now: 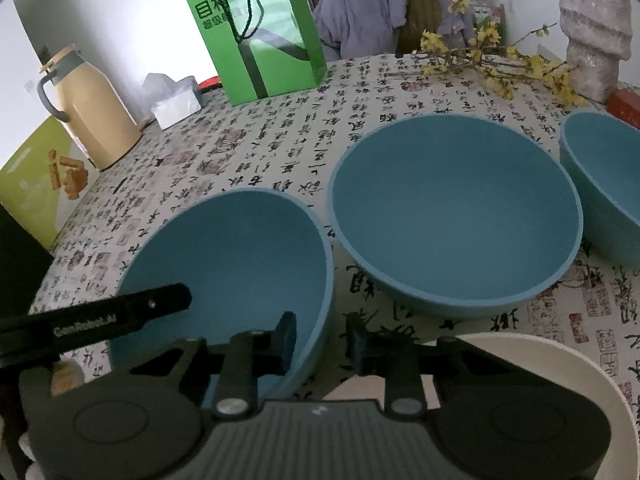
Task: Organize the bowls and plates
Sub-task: 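Close both grippers on the rim of the blue bowl, then lift the blue bowl off the cloth with both grippers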
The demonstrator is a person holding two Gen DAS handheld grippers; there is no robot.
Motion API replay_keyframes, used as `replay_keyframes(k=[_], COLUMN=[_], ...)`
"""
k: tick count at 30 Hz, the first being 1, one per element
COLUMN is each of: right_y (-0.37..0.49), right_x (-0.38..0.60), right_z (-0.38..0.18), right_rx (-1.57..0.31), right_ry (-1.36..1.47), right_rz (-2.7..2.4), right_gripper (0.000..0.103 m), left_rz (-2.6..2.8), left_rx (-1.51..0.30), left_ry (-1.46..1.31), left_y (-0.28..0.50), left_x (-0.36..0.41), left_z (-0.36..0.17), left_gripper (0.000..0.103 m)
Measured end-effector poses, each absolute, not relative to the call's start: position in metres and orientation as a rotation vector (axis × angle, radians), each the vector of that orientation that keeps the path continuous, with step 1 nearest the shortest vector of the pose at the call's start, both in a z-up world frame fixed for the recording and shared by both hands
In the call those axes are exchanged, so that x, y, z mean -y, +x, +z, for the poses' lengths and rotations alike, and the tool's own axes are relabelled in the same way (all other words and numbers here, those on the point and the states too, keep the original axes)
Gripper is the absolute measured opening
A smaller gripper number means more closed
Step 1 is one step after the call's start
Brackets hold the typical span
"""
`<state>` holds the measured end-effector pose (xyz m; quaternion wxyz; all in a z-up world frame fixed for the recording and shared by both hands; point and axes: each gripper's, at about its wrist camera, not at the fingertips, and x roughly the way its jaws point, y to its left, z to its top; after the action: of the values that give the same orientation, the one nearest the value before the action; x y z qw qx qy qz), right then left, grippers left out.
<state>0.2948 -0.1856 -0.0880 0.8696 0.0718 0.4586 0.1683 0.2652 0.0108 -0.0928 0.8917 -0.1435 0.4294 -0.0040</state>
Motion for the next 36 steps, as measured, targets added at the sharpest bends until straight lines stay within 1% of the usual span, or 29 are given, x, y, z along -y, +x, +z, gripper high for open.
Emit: replay_keyframes(k=[1, 3, 36], right_y=[0.295, 0.295, 0.288], right_x=[0.185, 0.183, 0.180], right_z=[-0.088, -0.088, -0.084], right_rx=[-0.962, -0.961, -0.935], right_ry=[0.155, 0.149, 0.148], right_rz=[0.357, 0.362, 0.363], right_gripper=[0.018, 0.016, 0.012], left_rz=[-0.009, -0.002, 0.014], left_rx=[-0.901, -0.913, -0.885], left_ry=[-0.300, -0.302, -0.255], left_y=[0.266, 0.267, 0.257], left_x=[-0.011, -0.011, -0.004], left_z=[-0.095, -0.098, -0.090], left_gripper=[0.019, 0.018, 0.015])
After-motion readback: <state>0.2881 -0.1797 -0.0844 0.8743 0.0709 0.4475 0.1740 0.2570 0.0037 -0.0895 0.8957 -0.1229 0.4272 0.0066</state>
